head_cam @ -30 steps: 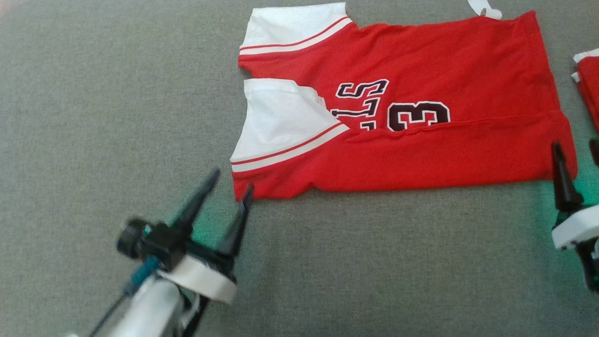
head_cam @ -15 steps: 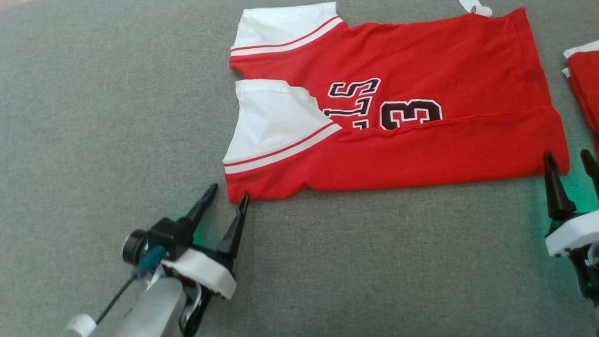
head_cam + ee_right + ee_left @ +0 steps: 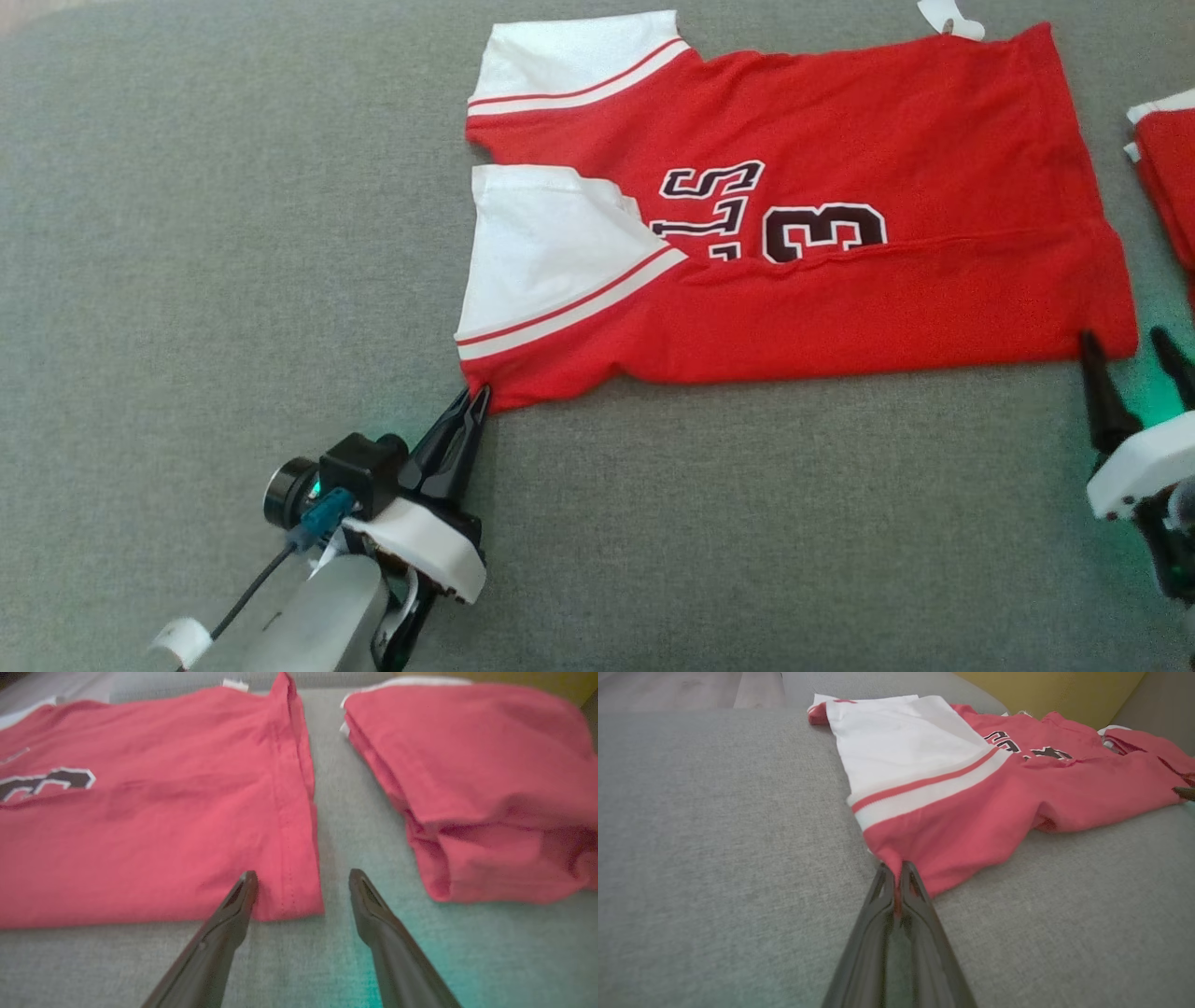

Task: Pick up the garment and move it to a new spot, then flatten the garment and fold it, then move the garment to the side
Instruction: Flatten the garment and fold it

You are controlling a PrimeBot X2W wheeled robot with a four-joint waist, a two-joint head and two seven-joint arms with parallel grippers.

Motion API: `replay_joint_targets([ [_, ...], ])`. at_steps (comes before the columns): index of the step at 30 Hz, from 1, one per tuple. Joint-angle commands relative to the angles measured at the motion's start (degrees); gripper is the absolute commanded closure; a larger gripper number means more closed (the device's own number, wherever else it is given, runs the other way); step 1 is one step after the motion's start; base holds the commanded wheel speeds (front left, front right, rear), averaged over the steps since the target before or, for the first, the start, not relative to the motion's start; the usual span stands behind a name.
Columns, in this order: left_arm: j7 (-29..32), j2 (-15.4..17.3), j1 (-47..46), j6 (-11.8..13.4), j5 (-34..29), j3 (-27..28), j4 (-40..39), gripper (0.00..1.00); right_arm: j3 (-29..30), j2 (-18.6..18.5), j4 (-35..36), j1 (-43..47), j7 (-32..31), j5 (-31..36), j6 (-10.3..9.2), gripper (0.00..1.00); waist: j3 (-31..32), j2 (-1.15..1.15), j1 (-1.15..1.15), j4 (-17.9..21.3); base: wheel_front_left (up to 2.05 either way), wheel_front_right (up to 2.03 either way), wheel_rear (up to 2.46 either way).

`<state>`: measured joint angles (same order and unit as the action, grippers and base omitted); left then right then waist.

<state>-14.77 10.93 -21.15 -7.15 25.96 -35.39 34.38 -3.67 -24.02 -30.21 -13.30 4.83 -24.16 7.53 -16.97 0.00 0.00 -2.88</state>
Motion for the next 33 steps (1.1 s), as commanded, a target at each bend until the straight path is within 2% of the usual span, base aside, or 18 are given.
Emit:
replay_joint_targets([
  [1,-0.2,1.8,-0.3,-0.3,0.5,1.0,-1.9,1.0,-1.4,-1.7,-0.1,-0.8,-1.5,-0.6,-0.04,0.0,0.3,0.0,0.0,-0.4,0.0,0.0,0.0],
  [3,-0.2,2.3,0.1,-0.3,0.9,0.8,-2.8,1.0,-3.2,-2.0,-1.3,-1.0,-4.4,-1.9,-0.04,0.0,0.6,0.0,0.0,-0.8,0.0,0.0,0.0],
  [4,-0.2,2.6,0.4,-0.3,1.0,0.7,-3.3,1.0,-4.1,-2.3,-1.4,-1.1,-5.6,-2.7,-0.04,0.22,0.7,0.0,0.0,-1.0,0.0,0.0,0.0],
  [5,-0.2,3.2,0.8,-0.3,1.0,0.5,-4.1,1.0,-5.8,-3.2,-0.9,-1.2,-6.8,-4.6,-0.04,1.0,1.1,0.0,0.0,-1.3,0.0,0.0,0.0],
  [15,0.9,6.3,6.7,-0.2,1.5,-0.2,-8.6,1.0,-8.4,-9.2,2.3,3.5,-7.2,-9.6,-0.04,1.0,4.5,0.0,0.0,-1.8,0.0,0.0,0.0],
  [21,3.7,8.9,13.0,1.6,2.5,-0.7,-15.2,1.0,-7.1,-12.5,4.7,9.9,-7.0,-12.1,-0.04,1.0,6.4,0.0,0.0,-1.6,0.0,0.0,0.0],
  [28,6.7,11.7,18.6,3.9,3.3,-1.0,-22.1,1.0,-3.5,-12.6,10.0,16.6,-8.3,-13.1,-0.04,1.0,6.7,0.0,0.0,-0.9,0.0,0.0,0.0],
  [32,8.7,13.3,20.9,5.1,3.7,-1.0,-26.7,1.0,-1.0,-11.4,12.7,19.9,-9.3,-12.6,-0.04,1.0,6.4,0.0,0.0,-0.7,0.0,0.0,0.0],
  [33,9.0,13.6,21.2,5.3,3.9,-0.9,-27.6,1.0,-0.5,-11.1,13.3,20.5,-9.5,-12.3,-0.04,0.96,6.3,0.0,0.0,-0.7,0.0,0.0,0.0],
])
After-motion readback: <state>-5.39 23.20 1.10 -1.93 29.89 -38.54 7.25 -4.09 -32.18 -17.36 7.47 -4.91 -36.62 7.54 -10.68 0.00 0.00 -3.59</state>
